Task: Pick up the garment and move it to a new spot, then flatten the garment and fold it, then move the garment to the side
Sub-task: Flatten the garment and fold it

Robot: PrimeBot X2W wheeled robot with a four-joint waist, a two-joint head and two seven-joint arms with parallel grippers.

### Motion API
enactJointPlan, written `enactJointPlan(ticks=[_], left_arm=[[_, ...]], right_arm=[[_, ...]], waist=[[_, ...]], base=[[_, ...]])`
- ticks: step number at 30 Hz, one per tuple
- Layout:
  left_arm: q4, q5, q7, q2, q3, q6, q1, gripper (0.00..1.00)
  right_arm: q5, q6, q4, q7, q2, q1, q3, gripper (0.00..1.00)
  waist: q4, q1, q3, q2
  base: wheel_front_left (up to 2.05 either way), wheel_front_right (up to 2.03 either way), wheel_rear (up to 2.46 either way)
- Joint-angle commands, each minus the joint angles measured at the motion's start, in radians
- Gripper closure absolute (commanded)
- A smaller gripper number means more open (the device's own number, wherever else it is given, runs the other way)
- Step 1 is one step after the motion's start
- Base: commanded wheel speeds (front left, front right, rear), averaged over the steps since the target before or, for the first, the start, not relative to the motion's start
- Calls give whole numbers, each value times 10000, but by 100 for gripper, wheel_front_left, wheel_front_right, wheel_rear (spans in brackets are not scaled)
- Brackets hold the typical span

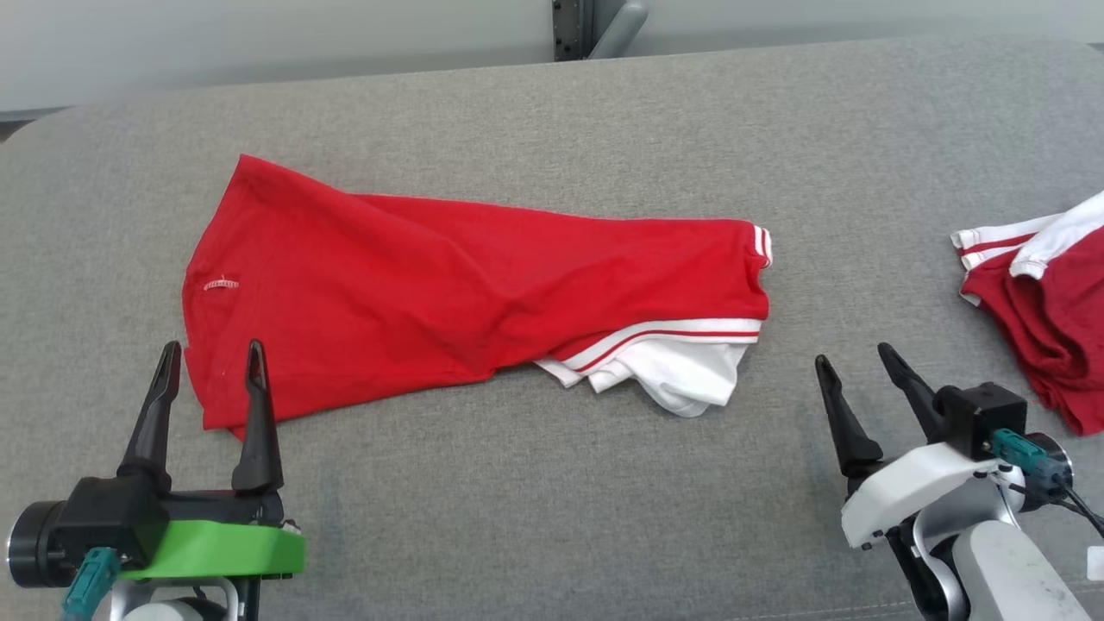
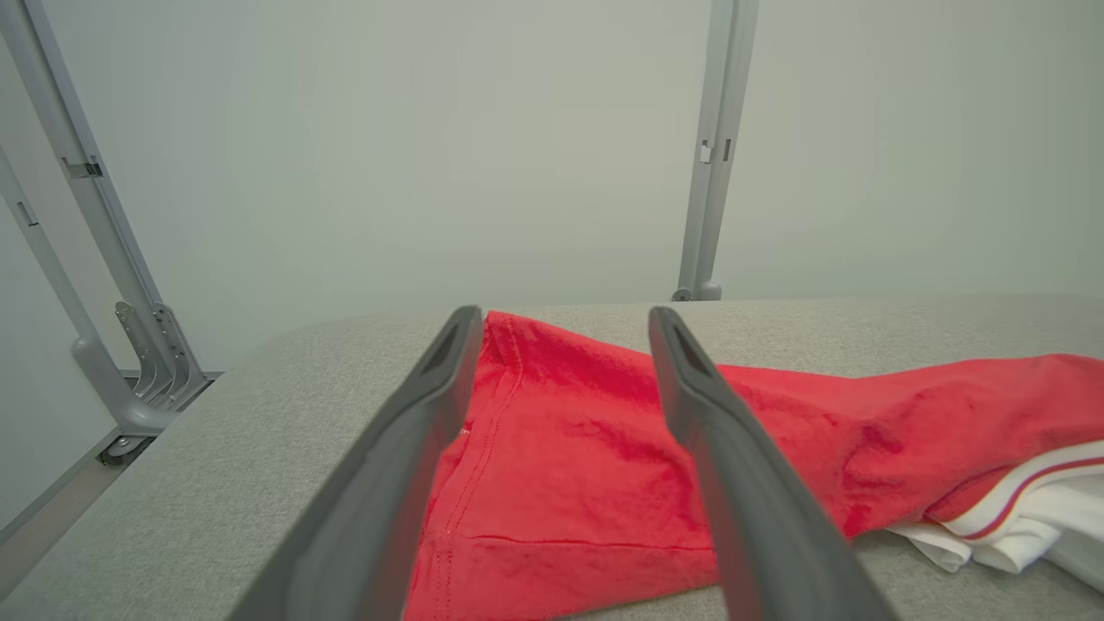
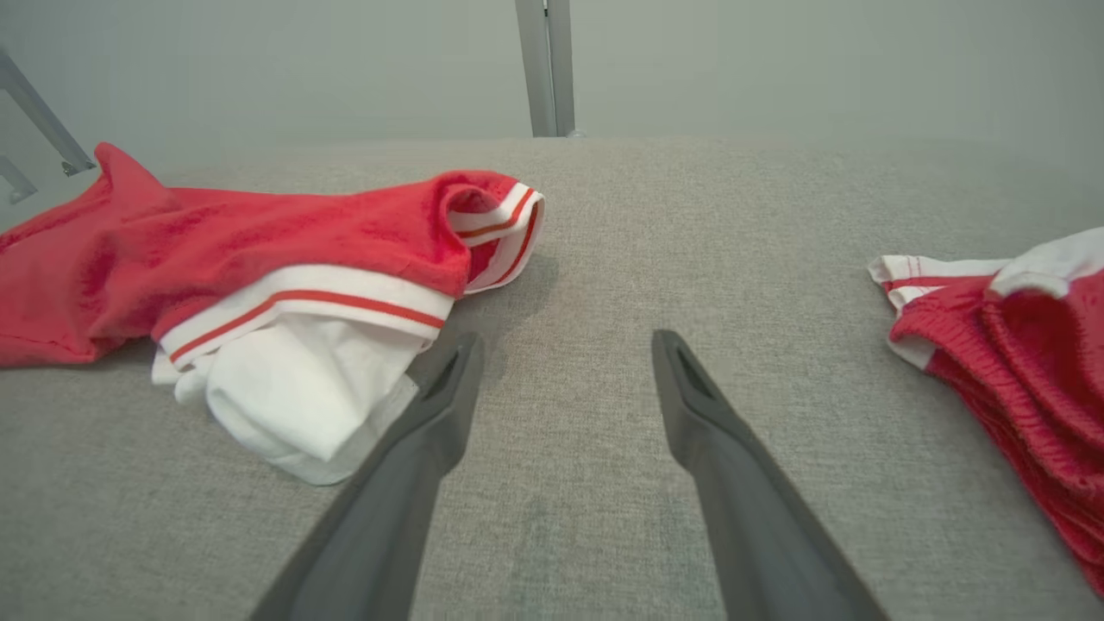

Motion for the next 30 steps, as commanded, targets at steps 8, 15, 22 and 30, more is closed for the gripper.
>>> enactJointPlan(ticks=[8,15,22,30], left_arm=[[168,65,-205,-232,-187,-237,-718,0],[303,136,-315,-344,-121,-347,-1049,0],[359,245,-340,-375,-40,-385,-1137,0],[176,382,-345,-212,63,-395,-1150,0]], right_arm=[[256,-4,1894,-249,13,-1145,791,0],[560,-4,3045,-618,101,-1847,1615,0],[1030,-5,3473,-1055,183,-2058,1872,100],[1247,-8,2218,-1518,267,-1532,1021,100]], waist=[[913,0,822,0],[1164,0,1014,0],[899,0,1079,0],[145,0,1148,0]], base=[[0,0,0],[0,0,0],[0,0,0],[0,0,0]])
